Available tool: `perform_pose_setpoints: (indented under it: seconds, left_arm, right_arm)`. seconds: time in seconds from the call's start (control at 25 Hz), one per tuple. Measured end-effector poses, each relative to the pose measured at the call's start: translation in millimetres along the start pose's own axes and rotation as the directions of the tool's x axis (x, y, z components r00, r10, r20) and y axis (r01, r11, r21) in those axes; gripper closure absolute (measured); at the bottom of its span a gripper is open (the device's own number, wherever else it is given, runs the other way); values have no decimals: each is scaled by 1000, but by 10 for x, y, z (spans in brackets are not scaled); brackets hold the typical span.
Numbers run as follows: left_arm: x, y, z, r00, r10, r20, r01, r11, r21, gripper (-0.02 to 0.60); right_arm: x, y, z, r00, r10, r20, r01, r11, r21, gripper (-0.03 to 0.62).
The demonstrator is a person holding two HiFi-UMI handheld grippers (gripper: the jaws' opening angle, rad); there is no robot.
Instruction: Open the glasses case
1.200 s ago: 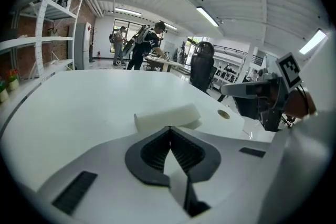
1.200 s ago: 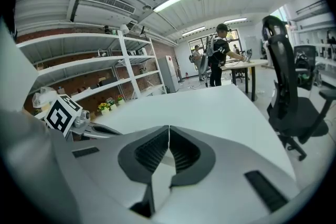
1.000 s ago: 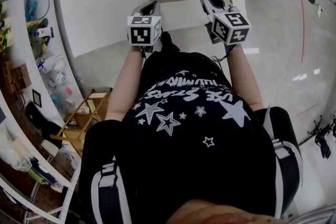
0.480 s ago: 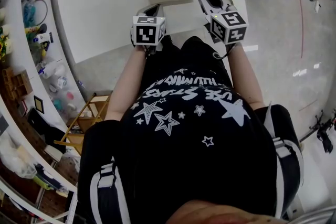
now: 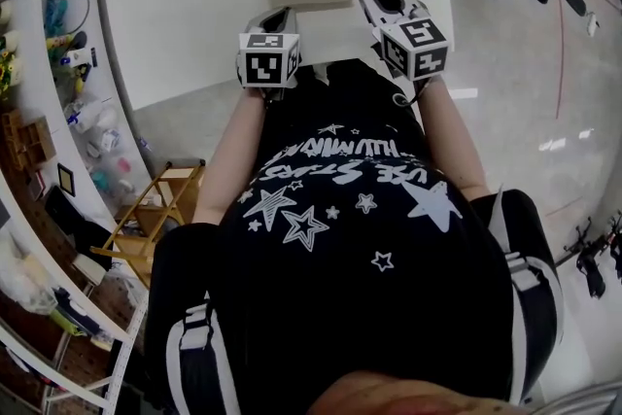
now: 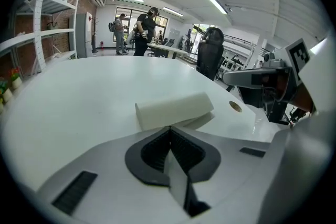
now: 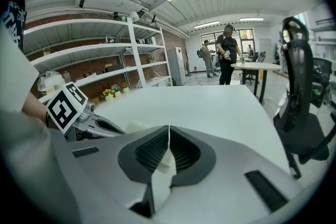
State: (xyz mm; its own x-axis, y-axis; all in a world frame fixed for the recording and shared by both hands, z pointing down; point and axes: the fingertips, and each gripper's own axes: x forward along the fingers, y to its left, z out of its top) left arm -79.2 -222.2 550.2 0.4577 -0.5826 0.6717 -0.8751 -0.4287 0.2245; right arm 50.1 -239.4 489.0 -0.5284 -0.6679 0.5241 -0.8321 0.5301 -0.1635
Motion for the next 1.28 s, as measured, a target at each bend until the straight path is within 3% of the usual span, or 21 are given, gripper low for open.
perform_pose_setpoints:
  seconds: [0.24, 0.4, 0.56, 0.72, 0.96, 1.28]
  left_arm:
    - [2, 41, 24, 998, 55, 2, -55, 998, -36, 569]
    - [-4, 29, 25, 997, 82, 0, -82, 996, -44, 569]
    - [7, 34, 25, 995, 101, 3, -101, 994, -45, 569]
    - [9, 43, 19, 993, 117, 8, -117, 992, -57, 569]
    - [21, 33, 17, 992, 129, 4, -129, 989, -71, 569]
    - [10, 38, 8, 990, 142, 11, -141, 986, -88, 569]
  right_arm:
    - [93, 20, -50, 992, 109, -68, -117, 987, -112, 583]
    - [189, 90, -143, 978, 161, -129, -190, 950, -250, 571]
    - [327, 165, -205, 967, 192, -166, -245, 879, -410, 436]
    - [433, 207, -293, 959, 197, -203, -278, 796, -538, 341]
    - [514, 278, -416, 940, 216, -265, -338, 705, -624, 316]
    - [558, 271, -430, 946, 197, -258, -322, 670, -669, 317]
